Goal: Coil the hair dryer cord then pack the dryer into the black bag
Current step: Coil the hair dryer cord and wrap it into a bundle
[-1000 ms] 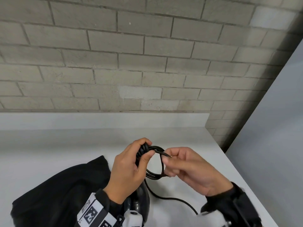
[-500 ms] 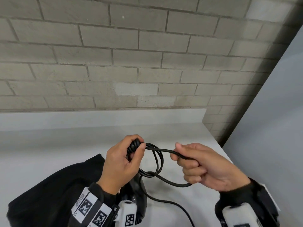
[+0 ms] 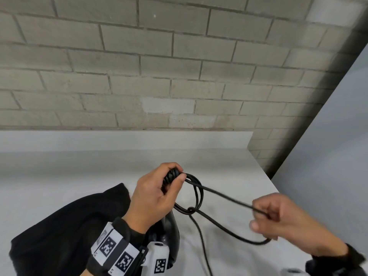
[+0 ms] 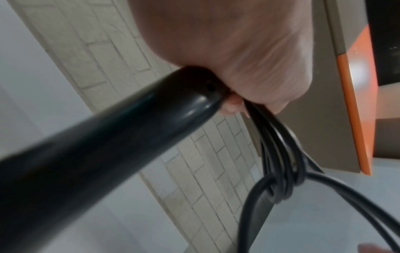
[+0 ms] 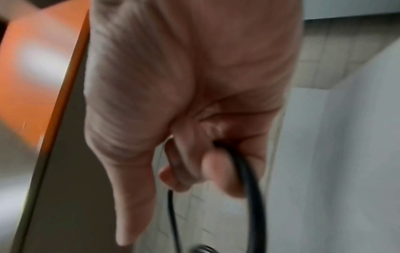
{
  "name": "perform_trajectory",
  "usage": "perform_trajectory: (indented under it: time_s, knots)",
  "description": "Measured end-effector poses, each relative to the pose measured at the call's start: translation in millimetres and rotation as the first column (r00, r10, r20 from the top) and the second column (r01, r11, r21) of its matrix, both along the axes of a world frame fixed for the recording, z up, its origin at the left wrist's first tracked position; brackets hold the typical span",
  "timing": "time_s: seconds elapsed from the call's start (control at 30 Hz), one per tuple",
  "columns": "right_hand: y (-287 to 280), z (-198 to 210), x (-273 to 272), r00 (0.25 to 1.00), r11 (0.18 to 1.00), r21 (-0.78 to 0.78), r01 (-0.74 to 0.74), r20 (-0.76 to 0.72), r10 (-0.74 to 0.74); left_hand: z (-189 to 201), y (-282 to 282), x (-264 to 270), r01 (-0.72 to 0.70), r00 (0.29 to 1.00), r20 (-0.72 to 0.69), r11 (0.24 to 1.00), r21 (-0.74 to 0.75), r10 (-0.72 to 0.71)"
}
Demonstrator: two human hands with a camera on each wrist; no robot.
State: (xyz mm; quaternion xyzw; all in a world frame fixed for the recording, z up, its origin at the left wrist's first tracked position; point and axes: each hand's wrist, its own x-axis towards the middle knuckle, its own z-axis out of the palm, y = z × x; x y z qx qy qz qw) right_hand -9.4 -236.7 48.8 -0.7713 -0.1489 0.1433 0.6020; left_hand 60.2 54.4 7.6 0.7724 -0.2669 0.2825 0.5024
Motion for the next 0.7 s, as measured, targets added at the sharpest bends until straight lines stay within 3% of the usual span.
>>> perform_trajectory:
  time_s: [0.07, 0.13, 0.17, 0.27, 0.37, 0.47, 0.57, 0.63, 0.67, 0.7]
  knots:
    - [-4, -1, -5, 0.998, 0.93, 0.36, 0.068, -0.033, -0.06, 1, 0, 3, -0.018, 1.0, -0.012, 1.0, -0.021, 0.018]
    - [-3, -11, -11, 0.995, 0.799, 0.6, 0.042, -0.099, 0.021, 1, 5, 7, -0.053, 0.998, -0.023, 0.998, -0.037, 0.052]
    - [-1, -18, -14, 0.99, 0.812, 0.583, 0.027, -0.125, 0.057, 1, 8, 8, -0.067, 0.998, -0.025, 0.997, -0.038, 0.066]
    - [-3, -26, -24, 0.987, 0.972, 0.223, 0.074, -0.154, -0.04, 1, 10, 7, -0.06, 0.998, -0.011, 0.998, -0.009, 0.059]
    - [-21, -10, -23, 0.976, 0.996, 0.042, 0.084, -0.207, -0.073, 2, 0, 2, -0.012, 1.0, 0.011, 0.999, 0.031, 0.012]
    - [-30, 7, -17, 0.983, 0.998, 0.032, 0.048, -0.18, -0.041, 3, -7, 4, 0.007, 1.0, 0.009, 0.999, 0.051, -0.007]
    - [-36, 8, -24, 0.993, 0.954, 0.28, 0.107, -0.08, -0.088, 3, -5, 10, 0.003, 1.0, 0.01, 0.999, 0.047, -0.003]
    - [-25, 6, -30, 0.995, 0.797, 0.598, 0.089, -0.093, -0.041, 3, -3, 15, -0.017, 1.0, -0.005, 0.999, 0.03, 0.017]
    - [-20, 5, -30, 0.995, 0.702, 0.71, 0.056, -0.1, 0.021, 3, -2, 17, -0.025, 1.0, -0.016, 0.999, 0.021, 0.026]
    - [-17, 6, -30, 0.993, 0.664, 0.745, 0.054, -0.112, 0.044, 2, -1, 18, -0.032, 0.999, -0.026, 0.999, 0.015, 0.032]
